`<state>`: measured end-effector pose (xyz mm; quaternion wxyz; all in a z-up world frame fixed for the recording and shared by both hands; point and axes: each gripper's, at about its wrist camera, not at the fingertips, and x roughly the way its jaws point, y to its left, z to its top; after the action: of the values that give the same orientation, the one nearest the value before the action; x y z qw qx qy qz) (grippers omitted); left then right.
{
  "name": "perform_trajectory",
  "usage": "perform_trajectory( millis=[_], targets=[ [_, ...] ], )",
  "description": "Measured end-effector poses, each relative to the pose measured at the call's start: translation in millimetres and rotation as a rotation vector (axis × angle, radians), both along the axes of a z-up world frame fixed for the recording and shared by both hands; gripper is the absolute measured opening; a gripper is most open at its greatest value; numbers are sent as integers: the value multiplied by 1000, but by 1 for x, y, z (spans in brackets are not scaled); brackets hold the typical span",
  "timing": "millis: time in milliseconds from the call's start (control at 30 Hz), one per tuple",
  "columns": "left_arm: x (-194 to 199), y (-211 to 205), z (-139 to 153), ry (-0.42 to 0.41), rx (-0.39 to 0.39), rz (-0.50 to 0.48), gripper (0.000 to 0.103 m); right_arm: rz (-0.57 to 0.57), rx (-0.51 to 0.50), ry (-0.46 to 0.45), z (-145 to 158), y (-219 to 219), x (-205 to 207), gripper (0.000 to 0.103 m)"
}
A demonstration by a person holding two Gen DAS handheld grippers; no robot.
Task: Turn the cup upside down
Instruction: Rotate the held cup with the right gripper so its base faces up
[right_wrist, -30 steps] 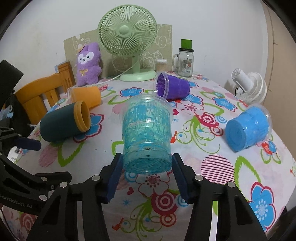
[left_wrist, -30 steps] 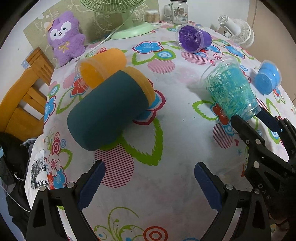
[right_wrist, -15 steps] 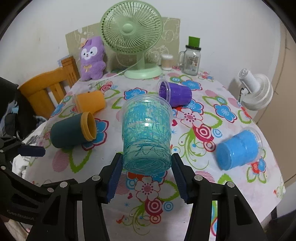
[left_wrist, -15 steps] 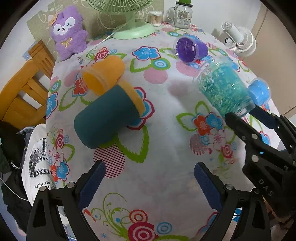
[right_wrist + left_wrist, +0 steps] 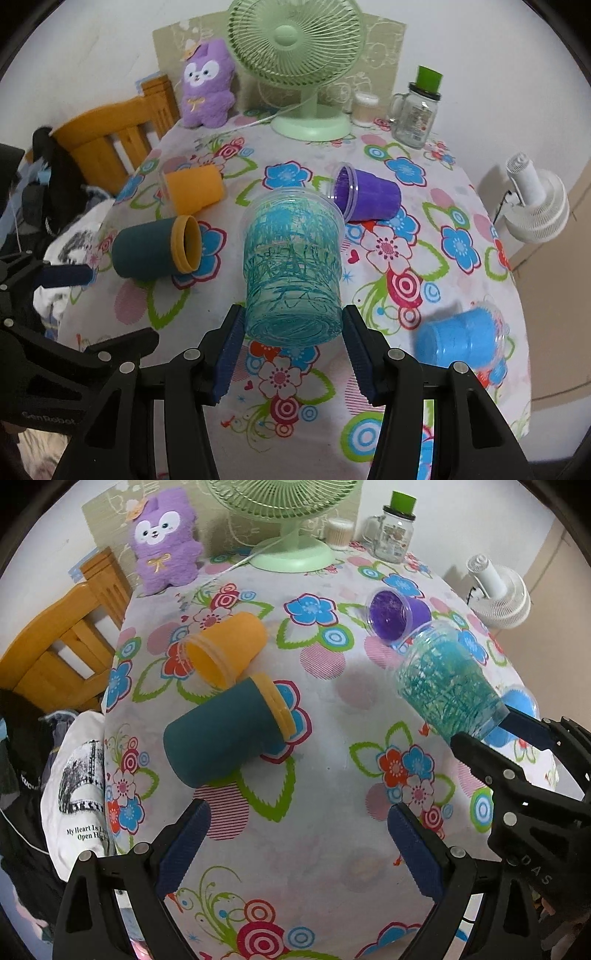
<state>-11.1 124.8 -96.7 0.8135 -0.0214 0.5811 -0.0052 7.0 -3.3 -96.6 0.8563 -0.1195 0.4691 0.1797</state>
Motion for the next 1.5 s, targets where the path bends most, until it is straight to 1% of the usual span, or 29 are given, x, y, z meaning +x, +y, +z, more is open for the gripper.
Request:
perform_trajectory(
  millis=[133,333,467,600,767,967,1000,1067,1233,1500],
  targets=[
    [-2,3,2,-6,9,40,98,45,-37,51,-1,5,8,56],
    [-4,7,2,-10,15,73,98,96,-75,120,0,12,14,56],
    [-6,9,0,-10,1,98,98,115,-121,148,-1,18,19,56],
    [-7,14,-2,-9,-20,129,98,137,-143,182,-1,22,22,56],
    [-8,17,-5,-7,-32,156,98,172,-189,224,-8,28,24,56],
    [-5,18,-9,11,-28,161,98,179,-211,287,-17,32,29,56],
    [-4,19,-10,14,-29,162,98,174,-215,321,-21,32,31,56],
    [-1,22,-11,19,-37,169,98,166,-206,357,-25,32,34,56],
    [5,25,-14,28,-32,173,97,181,-224,372,-29,37,35,56],
    [13,30,-17,42,-34,176,97,176,-217,397,-31,42,51,57]
  ],
)
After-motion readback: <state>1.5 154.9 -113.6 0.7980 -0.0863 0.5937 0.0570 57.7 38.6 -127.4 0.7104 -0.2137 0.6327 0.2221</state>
